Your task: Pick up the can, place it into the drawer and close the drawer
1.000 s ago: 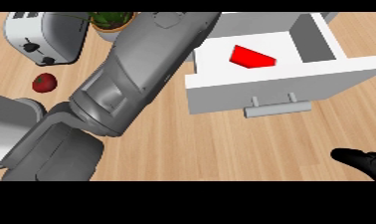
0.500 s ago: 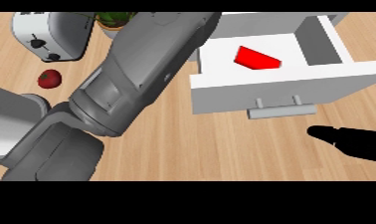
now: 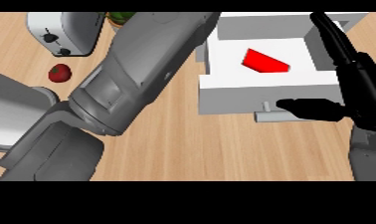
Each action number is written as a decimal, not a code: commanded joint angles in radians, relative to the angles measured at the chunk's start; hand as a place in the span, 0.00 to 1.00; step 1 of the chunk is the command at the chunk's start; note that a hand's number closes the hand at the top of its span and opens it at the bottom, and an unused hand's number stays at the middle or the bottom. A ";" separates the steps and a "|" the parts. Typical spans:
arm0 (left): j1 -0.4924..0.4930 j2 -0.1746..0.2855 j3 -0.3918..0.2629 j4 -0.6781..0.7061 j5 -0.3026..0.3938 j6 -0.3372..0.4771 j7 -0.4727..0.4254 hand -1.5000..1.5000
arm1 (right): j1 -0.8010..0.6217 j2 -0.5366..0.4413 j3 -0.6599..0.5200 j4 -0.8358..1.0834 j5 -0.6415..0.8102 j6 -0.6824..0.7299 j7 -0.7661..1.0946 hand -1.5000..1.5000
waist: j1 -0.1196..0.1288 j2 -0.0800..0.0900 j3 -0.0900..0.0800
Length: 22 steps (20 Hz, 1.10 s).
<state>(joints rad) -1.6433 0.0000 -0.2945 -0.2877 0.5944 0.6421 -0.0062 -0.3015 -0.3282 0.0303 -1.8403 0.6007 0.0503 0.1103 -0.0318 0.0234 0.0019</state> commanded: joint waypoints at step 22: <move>0.126 0.131 0.017 -0.131 -0.060 -0.078 0.079 0.00 | -0.495 0.177 0.007 1.084 0.452 -0.604 -0.156 0.00 | 0.088 -0.013 -0.001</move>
<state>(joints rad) -1.5629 0.0993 -0.2770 -0.3850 0.5418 0.5894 0.0684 -0.7178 -0.1832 0.0674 -0.8931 1.0175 -0.4420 -0.0502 0.0454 0.0091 0.0010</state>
